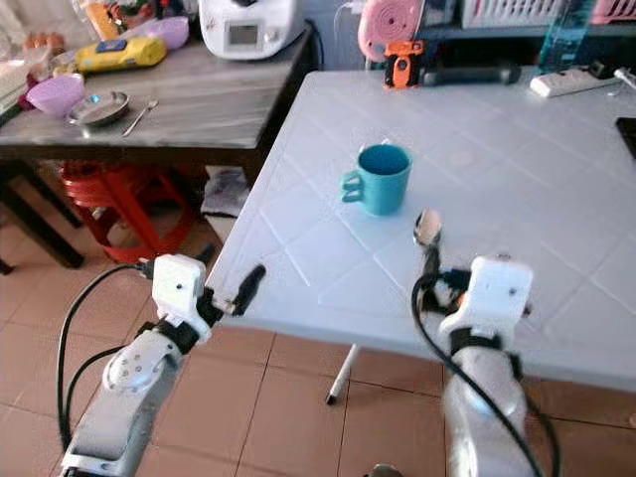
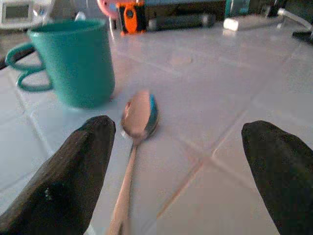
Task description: Setting the table
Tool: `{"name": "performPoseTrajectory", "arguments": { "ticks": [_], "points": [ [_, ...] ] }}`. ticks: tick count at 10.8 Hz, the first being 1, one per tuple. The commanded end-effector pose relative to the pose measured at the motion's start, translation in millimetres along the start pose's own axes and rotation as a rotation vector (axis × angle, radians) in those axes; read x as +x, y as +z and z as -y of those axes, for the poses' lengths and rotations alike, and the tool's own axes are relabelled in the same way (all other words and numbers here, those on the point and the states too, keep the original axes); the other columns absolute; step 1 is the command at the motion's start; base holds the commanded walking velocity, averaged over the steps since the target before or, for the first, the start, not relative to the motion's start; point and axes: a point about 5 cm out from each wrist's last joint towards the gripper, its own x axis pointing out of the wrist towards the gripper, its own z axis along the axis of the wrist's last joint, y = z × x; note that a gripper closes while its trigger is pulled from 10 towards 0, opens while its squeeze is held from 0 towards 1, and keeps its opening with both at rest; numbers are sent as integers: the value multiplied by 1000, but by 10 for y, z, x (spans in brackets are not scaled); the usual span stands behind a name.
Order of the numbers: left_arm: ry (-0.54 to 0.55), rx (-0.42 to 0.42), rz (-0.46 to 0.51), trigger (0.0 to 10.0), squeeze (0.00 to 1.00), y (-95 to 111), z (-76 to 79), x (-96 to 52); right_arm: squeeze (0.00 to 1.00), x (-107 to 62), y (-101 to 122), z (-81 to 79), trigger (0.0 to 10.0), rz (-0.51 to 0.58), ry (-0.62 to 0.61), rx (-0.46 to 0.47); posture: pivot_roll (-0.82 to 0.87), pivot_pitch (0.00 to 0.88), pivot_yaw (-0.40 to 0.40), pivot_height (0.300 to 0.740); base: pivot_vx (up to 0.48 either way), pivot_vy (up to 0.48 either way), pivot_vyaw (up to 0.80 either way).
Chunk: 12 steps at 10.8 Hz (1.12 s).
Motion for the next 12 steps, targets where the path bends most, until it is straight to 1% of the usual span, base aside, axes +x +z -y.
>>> {"name": "performPoseTrajectory", "arguments": {
  "ticks": [1, 2, 3, 4, 5, 6, 7, 10, 12],
  "points": [
    [-17, -1, -37, 10000, 0, -63, -6, -29, 0, -6, 34, -20, 10000, 5, 4, 14, -117, 124, 130, 740, 0, 0, 0],
    [-111, 0, -47, 10000, 0, -81, 79, -38, 0, 32, 24, -31, 10000, -11, 18, 13, -118, 126, 133, 740, 0, 0, 0],
    [-206, -2, -32, 10000, 0, -70, 162, -56, 0, 63, 15, -42, 10000, -20, 25, 16, -115, 128, 134, 740, 0, 0, 0],
    [-248, -11, -19, 10000, 0, -42, 180, -63, 0, 82, -3, -59, 10000, -40, 34, 14, -113, 134, 129, 740, 0, 0, 0],
    [-264, -8, -15, 10000, 0, -35, 178, -70, 0, 89, -8, -72, 10000, -48, 40, 12, -113, 135, 129, 740, 0, 0, 0],
    [-288, -2, -23, 10000, 0, -41, 167, -90, 0, 121, -54, -82, 10000, -83, 52, -3, -110, 138, 128, 740, 0, 0, 0],
    [-292, 0, -25, 10000, 0, -43, 158, -97, 0, 147, -95, -86, 10000, -116, 64, 3, -108, 140, 126, 740, 0, 0, 0],
    [-298, 8, -27, 10000, 0, -51, 181, -87, 0, 251, -121, -114, 10000, -165, 109, -5, -105, 139, 122, 740, 0, 0, 0],
    [-285, 9, -28, 10000, 0, -55, 174, -79, 0, 254, -183, -130, 10000, -208, 130, -27, -102, 139, 117, 740, 0, 0, 0]
  ]
}}
